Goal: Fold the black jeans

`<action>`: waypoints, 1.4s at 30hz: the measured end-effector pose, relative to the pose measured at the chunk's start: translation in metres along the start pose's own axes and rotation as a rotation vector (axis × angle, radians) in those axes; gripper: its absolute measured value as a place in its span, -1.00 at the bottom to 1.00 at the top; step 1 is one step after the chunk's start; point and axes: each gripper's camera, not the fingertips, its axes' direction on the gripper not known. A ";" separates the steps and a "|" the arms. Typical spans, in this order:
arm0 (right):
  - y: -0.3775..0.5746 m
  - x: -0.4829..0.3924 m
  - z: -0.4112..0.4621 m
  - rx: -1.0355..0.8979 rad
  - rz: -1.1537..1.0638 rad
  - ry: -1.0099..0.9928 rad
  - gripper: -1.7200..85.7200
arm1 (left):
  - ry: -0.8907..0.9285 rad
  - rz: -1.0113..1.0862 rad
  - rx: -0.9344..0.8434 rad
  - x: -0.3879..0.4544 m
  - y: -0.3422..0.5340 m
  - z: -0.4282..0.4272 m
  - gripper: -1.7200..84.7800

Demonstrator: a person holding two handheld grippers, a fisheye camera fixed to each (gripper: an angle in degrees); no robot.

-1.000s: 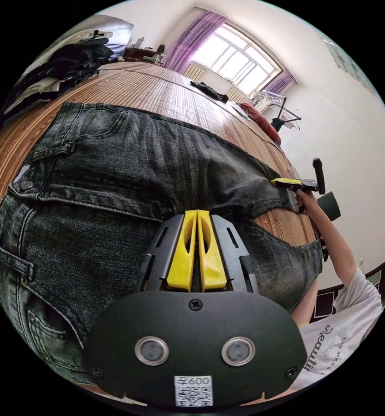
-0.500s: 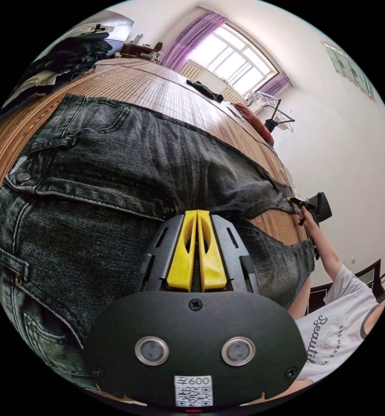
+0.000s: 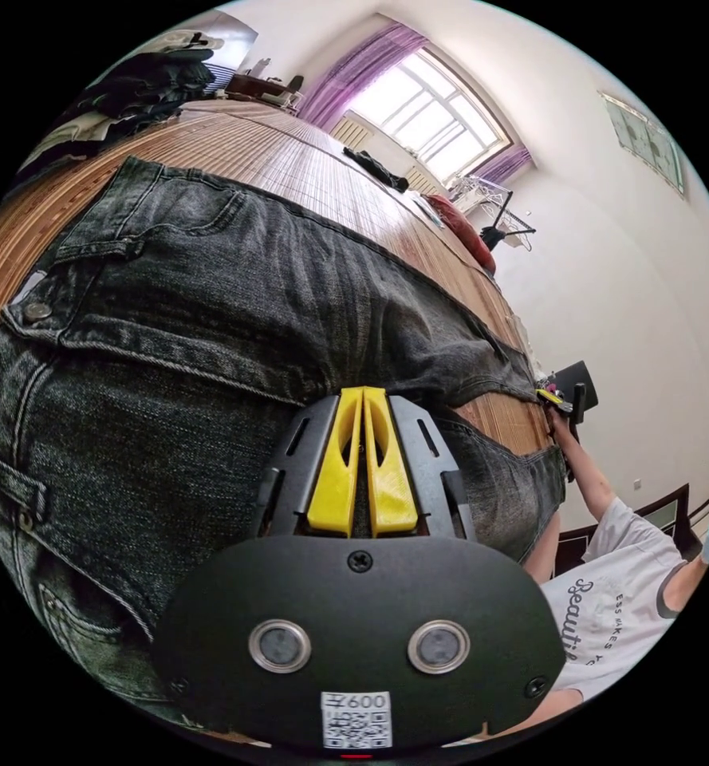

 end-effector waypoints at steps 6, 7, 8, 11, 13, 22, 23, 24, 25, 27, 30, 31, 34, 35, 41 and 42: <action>0.062 -0.013 -0.094 0.514 -0.036 -0.626 -0.98 | -0.296 0.151 0.005 0.055 0.003 0.033 -0.95; 0.059 -0.031 -0.097 0.446 -0.131 -0.788 -0.98 | -0.457 0.229 -0.010 0.085 0.006 0.049 -0.95; 0.058 -0.042 -0.099 0.415 -0.183 -0.857 -0.98 | -0.644 0.341 -0.065 0.119 0.011 0.069 -0.95; 0.059 -0.105 -0.118 0.326 -0.396 -1.042 -0.98 | -0.737 0.474 -0.030 0.187 0.044 0.085 -0.95; 0.058 -0.157 -0.129 0.289 -0.405 -1.156 -0.98 | -0.536 0.445 0.010 0.207 0.065 0.080 -0.96; 0.076 -0.288 0.001 -0.096 -0.124 -1.422 -0.98 | -0.155 0.116 -0.027 0.163 0.129 0.175 -0.96; 0.080 -0.270 0.015 -0.095 -0.066 -1.414 -0.98 | -0.128 0.117 -0.022 0.154 0.131 0.179 -0.96; 0.089 -0.231 0.042 -0.101 0.044 -1.338 -0.98 | -0.110 0.114 -0.024 0.149 0.133 0.181 -0.96; 0.105 -0.188 0.065 -0.097 0.103 -1.212 -0.98 | -0.069 0.138 -0.006 0.138 0.139 0.185 -0.96; 0.139 -0.120 0.094 -0.070 0.197 -1.107 -0.98 | 0.028 0.106 0.039 0.111 0.152 0.194 -0.96; 0.215 -0.012 0.128 0.003 0.362 -0.744 -0.98 | 0.056 0.084 0.046 0.099 0.157 0.207 -0.96; 0.247 0.025 0.135 0.097 0.433 -0.779 -0.98 | 0.046 0.092 0.053 0.098 0.160 0.214 -0.96; 0.309 0.058 0.143 0.173 0.647 -0.580 -0.98 | -0.055 0.145 0.068 0.110 0.171 0.234 -0.96; 0.317 0.053 0.140 0.186 0.658 -0.514 -0.98 | -0.113 0.173 0.074 0.120 0.176 0.242 -0.96; 0.375 -0.102 0.105 0.645 0.492 -0.445 -0.98 | -0.684 0.456 0.757 0.241 0.311 0.260 -0.96; 0.377 -0.141 0.107 0.680 0.423 -0.470 -0.98 | -0.722 0.439 0.876 0.248 0.332 0.267 -0.96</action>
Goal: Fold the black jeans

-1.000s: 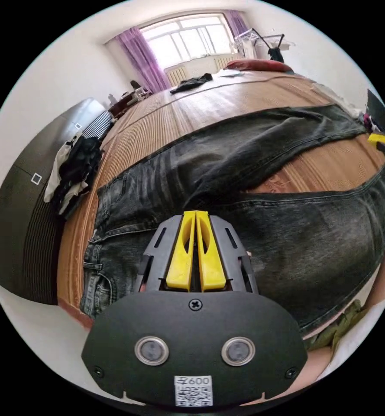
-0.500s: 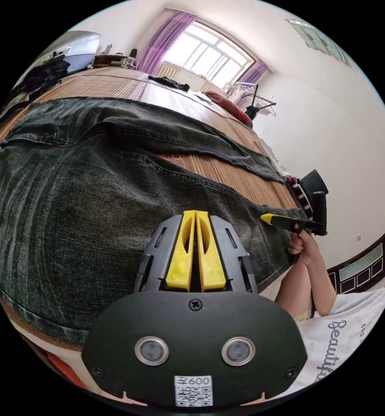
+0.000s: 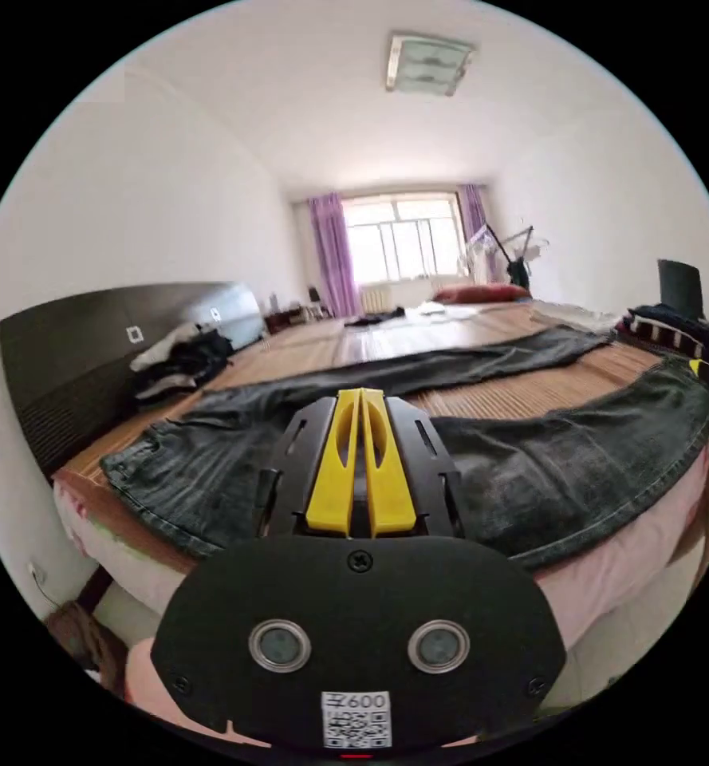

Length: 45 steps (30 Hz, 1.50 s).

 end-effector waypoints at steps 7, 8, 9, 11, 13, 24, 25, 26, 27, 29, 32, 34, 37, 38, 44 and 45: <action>0.123 -0.065 0.078 -0.085 -0.110 -0.052 -0.98 | 0.076 0.299 -0.495 0.093 0.080 0.085 -0.96; 0.131 -0.064 0.078 -0.067 -0.134 -0.063 -0.98 | 0.097 0.273 -0.495 0.090 0.082 0.089 -0.96; 0.143 -0.062 0.080 -0.050 -0.168 -0.079 -0.98 | 0.131 0.189 -0.541 0.080 0.084 0.099 -0.96; 0.156 -0.054 0.086 -0.041 -0.170 -0.110 -0.98 | 0.207 0.015 -0.550 0.058 0.099 0.112 -0.96; 0.168 -0.047 0.096 -0.050 -0.165 -0.124 -0.98 | 0.306 -0.128 -0.523 0.034 0.120 0.122 -0.96; 0.205 -0.019 0.131 -0.037 -0.132 -0.138 -0.98 | 0.399 -0.172 -0.349 0.029 0.213 0.144 -0.96; 0.206 -0.016 0.136 -0.041 -0.124 -0.139 -0.98 | 0.367 -0.131 -0.340 0.039 0.218 0.145 -0.96; 0.206 -0.014 0.139 -0.045 -0.122 -0.139 -0.98 | 0.346 -0.104 -0.336 0.046 0.224 0.148 -0.96; 0.206 -0.013 0.143 -0.049 -0.123 -0.138 -0.98 | 0.342 -0.096 -0.337 0.049 0.230 0.154 -0.96; 0.205 -0.012 0.151 -0.055 -0.131 -0.132 -0.98 | 0.353 -0.107 -0.344 0.051 0.238 0.164 -0.96; 0.193 -0.009 0.163 -0.089 -0.113 -0.130 -0.98 | 0.301 -0.072 -0.364 0.066 0.243 0.174 -0.96; 0.164 -0.025 0.169 -0.159 -0.068 0.005 -0.98 | 0.210 -0.048 -0.424 0.082 0.235 0.176 -0.96; 0.129 -0.054 0.164 -0.182 0.195 0.164 -0.98 | 0.108 -0.204 -0.456 0.100 0.231 0.160 -0.96; 0.123 -0.063 0.165 -0.197 0.231 0.153 -0.98 | 0.117 -0.284 -0.424 0.107 0.232 0.148 -0.96; 0.084 -0.156 0.188 -0.254 0.399 0.284 -0.98 | -0.028 -0.332 -0.324 0.164 0.224 0.116 -0.96; 0.076 -0.168 0.192 -0.239 0.340 0.273 -0.98 | -0.059 -0.321 -0.342 0.168 0.226 0.119 -0.96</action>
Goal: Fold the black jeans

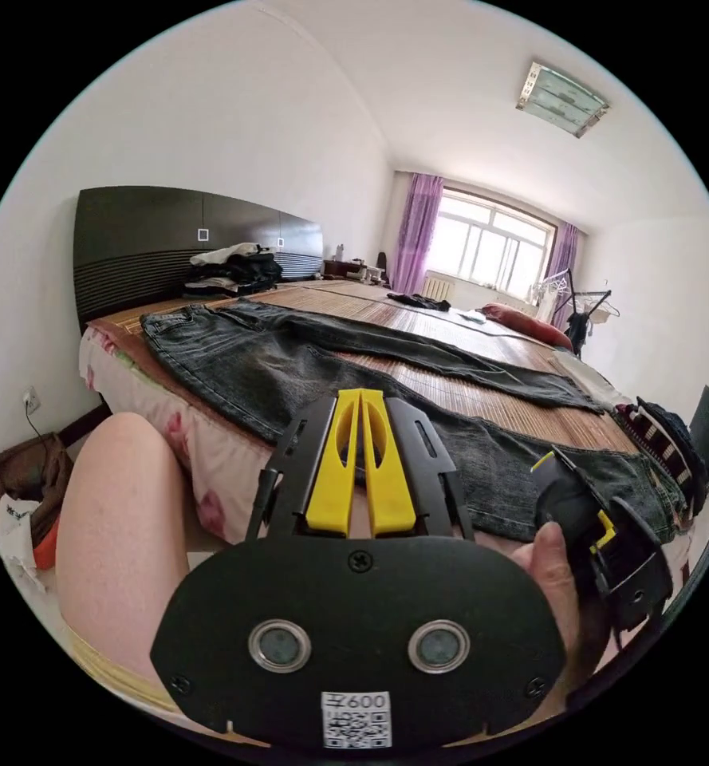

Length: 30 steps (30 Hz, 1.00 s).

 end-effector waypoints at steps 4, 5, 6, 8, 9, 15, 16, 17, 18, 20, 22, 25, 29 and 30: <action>-0.025 0.001 0.014 -0.082 0.159 -0.012 -0.98 | 0.097 -0.025 -0.054 -0.015 0.011 0.014 -0.96; -0.028 -0.003 0.018 -0.102 0.146 -0.008 -0.98 | 0.151 -0.026 -0.059 -0.016 0.016 0.015 -0.96; -0.029 -0.014 0.022 -0.126 0.100 0.011 -0.98 | 0.176 -0.016 -0.025 -0.016 0.020 0.009 -0.96; -0.032 -0.030 0.024 -0.139 0.051 0.070 -0.98 | 0.161 0.097 0.033 -0.006 0.027 0.001 -0.96; -0.032 -0.036 0.024 -0.149 0.040 0.110 -0.98 | 0.166 0.129 0.036 -0.004 0.027 0.001 -0.96; -0.035 -0.067 0.031 -0.232 -0.066 0.036 -0.98 | 0.207 0.194 0.061 -0.018 0.036 0.012 -0.96; -0.036 -0.077 0.039 -0.265 -0.092 0.017 -0.98 | 0.186 0.188 0.066 -0.022 0.036 0.016 -0.96; -0.037 -0.083 0.044 -0.286 -0.104 0.019 -0.98 | 0.177 0.183 0.049 -0.026 0.033 0.022 -0.96; -0.038 -0.095 0.054 -0.328 -0.120 0.065 -0.98 | 0.175 0.188 0.031 -0.029 0.030 0.028 -0.96; -0.040 -0.111 0.065 -0.375 -0.142 0.172 -0.98 | 0.210 0.189 0.028 -0.037 0.026 0.032 -0.96; -0.041 -0.125 0.069 -0.395 -0.160 0.263 -0.98 | 0.254 0.178 0.003 -0.045 0.021 0.037 -0.96; -0.040 -0.129 0.051 -0.346 -0.147 0.253 -0.98 | 0.291 0.174 0.037 -0.057 0.022 0.033 -0.96; -0.041 -0.124 0.024 -0.281 -0.128 0.260 -0.98 | 0.360 0.166 0.086 -0.069 0.026 0.019 -0.96; -0.042 -0.123 0.019 -0.282 -0.133 0.281 -0.98 | 0.368 0.160 0.085 -0.069 0.026 0.015 -0.96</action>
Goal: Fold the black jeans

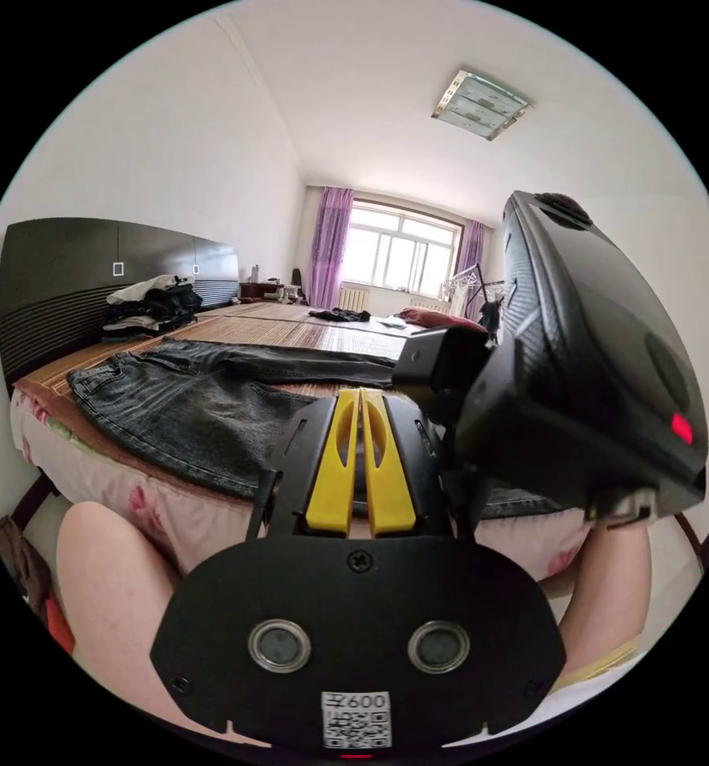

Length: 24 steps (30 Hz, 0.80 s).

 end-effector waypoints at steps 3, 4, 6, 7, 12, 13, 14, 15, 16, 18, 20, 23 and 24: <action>0.003 0.010 -0.014 0.012 0.010 -0.023 -0.98 | -0.003 0.006 0.014 0.003 -0.001 -0.009 -0.96; 0.006 0.013 -0.020 0.023 0.022 -0.025 -0.98 | 0.000 0.014 0.026 0.004 -0.002 -0.014 -0.96; 0.011 0.015 -0.028 0.037 0.025 -0.023 -0.98 | 0.015 0.016 0.042 0.001 -0.002 -0.021 -0.96; 0.014 0.015 -0.032 0.042 0.018 -0.016 -0.98 | 0.018 0.013 0.044 0.000 -0.002 -0.022 -0.96; 0.025 0.014 -0.040 0.048 -0.011 0.014 -0.98 | 0.028 -0.030 0.041 -0.006 0.001 -0.027 -0.96; 0.028 0.016 -0.041 0.043 -0.007 0.013 -0.98 | 0.029 -0.029 0.040 -0.007 0.002 -0.027 -0.96; 0.030 0.017 -0.041 0.040 -0.004 0.009 -0.98 | 0.026 -0.021 0.040 -0.006 0.002 -0.029 -0.96; 0.033 0.020 -0.042 0.036 0.001 -0.006 -0.98 | 0.022 -0.016 0.041 -0.006 0.002 -0.029 -0.96; 0.037 0.023 -0.043 0.033 0.007 -0.020 -0.98 | 0.013 -0.004 0.044 -0.006 0.003 -0.031 -0.96; 0.044 0.027 -0.045 0.034 0.014 -0.027 -0.98 | 0.007 0.012 0.051 -0.006 0.006 -0.034 -0.96; 0.049 0.030 -0.046 0.035 0.014 -0.012 -0.98 | 0.017 0.006 0.047 -0.006 0.008 -0.035 -0.96; 0.056 0.037 -0.044 0.021 0.017 -0.009 -0.98 | 0.019 0.010 0.036 -0.004 0.011 -0.034 -0.96; 0.059 0.040 -0.043 0.015 0.023 -0.011 -0.98 | 0.018 0.018 0.033 -0.003 0.012 -0.034 -0.96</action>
